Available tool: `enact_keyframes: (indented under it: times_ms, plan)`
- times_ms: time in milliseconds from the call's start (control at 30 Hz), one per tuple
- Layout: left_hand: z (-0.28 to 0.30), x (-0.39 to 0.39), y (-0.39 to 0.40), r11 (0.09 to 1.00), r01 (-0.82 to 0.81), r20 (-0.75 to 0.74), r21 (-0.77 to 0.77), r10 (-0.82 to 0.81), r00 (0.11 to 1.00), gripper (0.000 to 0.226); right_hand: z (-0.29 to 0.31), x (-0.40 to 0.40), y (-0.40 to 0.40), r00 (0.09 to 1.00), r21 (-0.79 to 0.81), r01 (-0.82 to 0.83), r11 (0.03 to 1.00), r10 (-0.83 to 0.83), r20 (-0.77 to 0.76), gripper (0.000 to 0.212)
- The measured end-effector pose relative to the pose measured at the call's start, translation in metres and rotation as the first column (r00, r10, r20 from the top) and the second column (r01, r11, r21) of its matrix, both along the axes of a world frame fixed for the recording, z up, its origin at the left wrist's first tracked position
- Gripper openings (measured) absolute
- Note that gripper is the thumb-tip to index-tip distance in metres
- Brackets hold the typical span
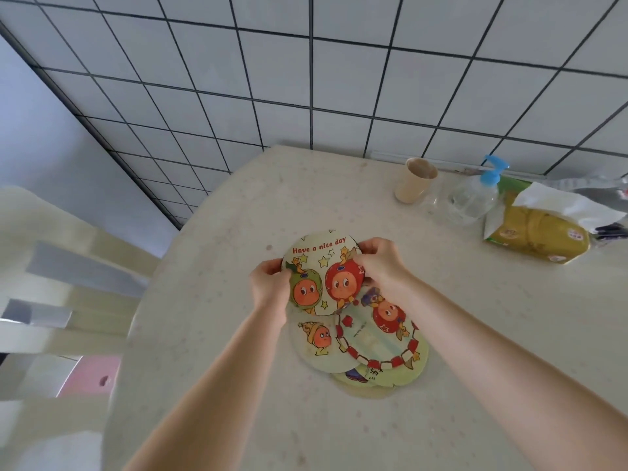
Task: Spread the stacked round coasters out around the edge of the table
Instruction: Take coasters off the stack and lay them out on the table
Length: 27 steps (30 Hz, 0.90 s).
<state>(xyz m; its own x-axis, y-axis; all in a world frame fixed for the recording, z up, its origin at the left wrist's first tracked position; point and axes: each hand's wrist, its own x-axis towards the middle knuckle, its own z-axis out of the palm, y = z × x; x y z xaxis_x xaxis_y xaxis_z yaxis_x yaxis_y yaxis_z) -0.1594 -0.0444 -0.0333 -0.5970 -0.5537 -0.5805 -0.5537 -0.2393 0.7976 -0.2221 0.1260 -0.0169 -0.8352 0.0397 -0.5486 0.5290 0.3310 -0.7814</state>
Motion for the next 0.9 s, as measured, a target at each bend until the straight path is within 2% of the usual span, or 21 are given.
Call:
enact_keyframes:
  times_ms: [100,200,400,533,667,800,900]
  plan:
    - [0.005,-0.017,-0.036,0.999,-0.015,-0.039,-0.032,0.014,0.999,0.022,0.007,-0.014,-0.034,1.0,-0.054,0.012,0.998,-0.012,0.0,0.02]
    - [0.005,-0.03,-0.064,0.998,-0.019,-0.057,-0.065,0.015,0.998,0.023,0.004,-0.023,-0.064,1.0,-0.07,0.025,0.997,-0.026,-0.013,0.01]
    - [-0.021,-0.038,-0.11,0.996,-0.005,-0.031,-0.087,0.003,1.0,0.018,-0.017,-0.049,-0.116,0.997,0.05,0.001,0.999,0.003,-0.083,0.006]
    - [-0.03,-0.037,-0.115,0.993,0.056,-0.028,-0.102,-0.059,0.998,0.025,-0.022,-0.054,-0.126,0.987,0.169,0.025,0.985,0.003,-0.161,0.015]
    - [-0.035,-0.026,-0.11,0.993,0.071,-0.024,-0.094,-0.074,0.997,0.016,-0.022,-0.046,-0.126,0.982,0.233,0.007,0.973,0.037,-0.183,0.02]
    - [-0.027,-0.015,-0.11,0.992,0.053,-0.029,-0.112,-0.056,0.998,0.012,-0.01,-0.034,-0.124,0.98,0.184,-0.007,0.983,0.043,-0.193,0.013]
    - [-0.016,-0.003,-0.114,0.996,0.055,-0.06,-0.065,-0.059,0.996,0.016,0.004,-0.02,-0.123,0.98,0.11,-0.018,0.994,0.039,-0.195,0.011]
